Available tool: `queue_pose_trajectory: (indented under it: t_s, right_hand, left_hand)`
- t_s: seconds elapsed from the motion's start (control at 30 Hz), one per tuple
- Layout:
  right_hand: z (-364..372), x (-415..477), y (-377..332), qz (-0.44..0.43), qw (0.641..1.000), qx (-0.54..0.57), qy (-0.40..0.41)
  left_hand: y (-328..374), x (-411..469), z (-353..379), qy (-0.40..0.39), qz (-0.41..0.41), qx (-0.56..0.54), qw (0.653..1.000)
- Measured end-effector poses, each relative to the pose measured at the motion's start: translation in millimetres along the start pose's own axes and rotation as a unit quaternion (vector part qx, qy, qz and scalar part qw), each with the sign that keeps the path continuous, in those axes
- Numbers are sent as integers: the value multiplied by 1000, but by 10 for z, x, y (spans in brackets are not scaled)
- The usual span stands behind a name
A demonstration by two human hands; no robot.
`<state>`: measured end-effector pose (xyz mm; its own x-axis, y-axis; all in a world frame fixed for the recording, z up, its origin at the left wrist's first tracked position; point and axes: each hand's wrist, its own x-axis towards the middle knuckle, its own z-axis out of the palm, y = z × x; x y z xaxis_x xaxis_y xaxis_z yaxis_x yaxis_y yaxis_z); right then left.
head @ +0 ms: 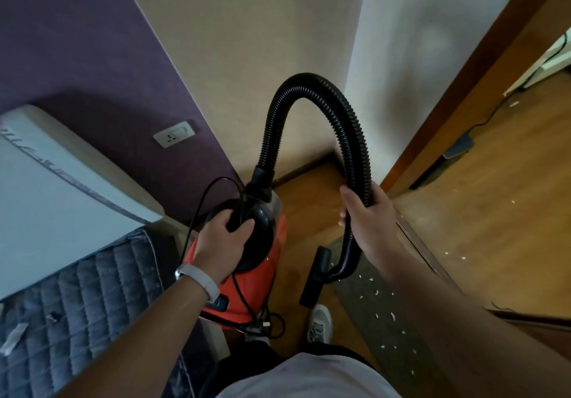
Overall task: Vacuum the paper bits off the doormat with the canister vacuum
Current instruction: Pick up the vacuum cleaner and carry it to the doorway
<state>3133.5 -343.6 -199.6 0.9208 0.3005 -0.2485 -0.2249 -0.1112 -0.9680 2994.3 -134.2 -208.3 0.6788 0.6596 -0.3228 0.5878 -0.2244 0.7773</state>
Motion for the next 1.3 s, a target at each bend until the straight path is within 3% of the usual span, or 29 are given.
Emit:
queue_pose_trajectory:
  t_s: [0.3,0.6,0.83,1.17,1.3]
  right_hand:
    - [340,554,-11,14,998,-14,58]
    - [807,904,250,80,982,-13,171]
    - [946,1155,1184,146,975,-23,166]
    - [703,1864,2640,128,972,-27,197]
    - [583,2153,3325,104,970,-81,203]
  left_hand:
    - [-34,962,106,-64,6,-5,998]
    - [-178,1926,323,-167,15,-6,986]
    - [-752,2393,805,-188,-17,0,982]
    - [-1825,3151,1919,-220,7,50,974]
    - [-2274,3501,2407,-237,23,39,970]
